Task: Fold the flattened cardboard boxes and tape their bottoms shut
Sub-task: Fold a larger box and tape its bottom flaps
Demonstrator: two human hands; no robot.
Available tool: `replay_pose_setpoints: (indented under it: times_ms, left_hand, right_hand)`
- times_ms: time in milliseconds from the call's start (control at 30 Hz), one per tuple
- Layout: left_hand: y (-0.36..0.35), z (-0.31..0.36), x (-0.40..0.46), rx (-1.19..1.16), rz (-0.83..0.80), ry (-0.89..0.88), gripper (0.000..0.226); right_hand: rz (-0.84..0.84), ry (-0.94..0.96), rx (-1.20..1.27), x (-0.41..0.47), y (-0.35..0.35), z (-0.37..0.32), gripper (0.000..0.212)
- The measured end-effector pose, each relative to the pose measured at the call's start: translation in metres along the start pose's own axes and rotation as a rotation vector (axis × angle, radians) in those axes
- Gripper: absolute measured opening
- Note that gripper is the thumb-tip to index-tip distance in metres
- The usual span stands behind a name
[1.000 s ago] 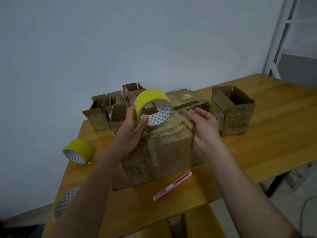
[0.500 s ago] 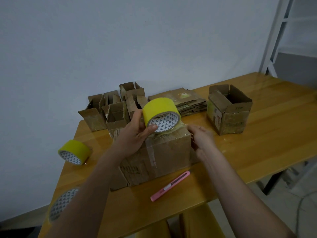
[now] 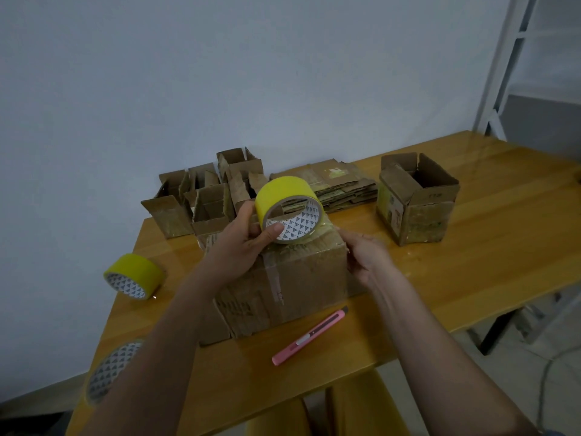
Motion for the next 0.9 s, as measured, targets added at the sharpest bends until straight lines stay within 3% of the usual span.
replay_pose_setpoints:
  times_ms: [67,200,367,433,500,567,633,767,900]
  left_hand:
    - [0.001,0.000,0.000,0.012,0.005,0.007,0.052]
    - [0.001,-0.002,0.000,0.031,-0.003,0.014,0.050]
    - [0.000,-0.002,-0.001,0.015,-0.005,0.013,0.049]
    - [0.001,-0.004,-0.002,0.015,-0.014,0.008,0.049]
    - [0.001,-0.006,0.000,0.033,-0.008,0.012,0.048]
    - [0.000,-0.007,0.002,0.040,0.006,0.013,0.044]
    - [-0.001,-0.005,0.002,0.027,0.012,0.007,0.042]
    - [0.000,-0.004,0.002,0.007,0.026,-0.003,0.040]
    - [0.002,-0.001,0.001,0.038,0.138,-0.055,0.033]
  right_hand:
    - [0.035,-0.009,-0.038,0.006,0.000,0.005,0.046]
    - [0.157,0.051,-0.139,0.014,-0.001,0.007,0.023]
    - [0.330,0.141,-0.701,0.014,0.008,0.011,0.013]
    - [0.353,0.258,-0.689,0.007,0.015,0.015,0.012]
    - [0.360,0.512,-0.533,-0.012,0.014,0.010,0.006]
    - [0.311,0.684,-0.363,-0.033,0.005,0.003,0.005]
    - [0.164,0.731,-0.310,-0.045,-0.004,0.002,0.011]
    - [0.042,0.863,-0.732,-0.047,-0.013,0.018,0.030]
    - [0.032,0.881,-0.801,-0.043,-0.011,0.018,0.038]
Point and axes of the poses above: each hand's wrist, its own x-axis towards the middle knuckle, its own y-axis out of the back of the hand, z = x × y, the point moved 1 cm from there along x, towards the middle knuckle, and after that the axes turned 4 degrees about -y, right-handed, at the moved point
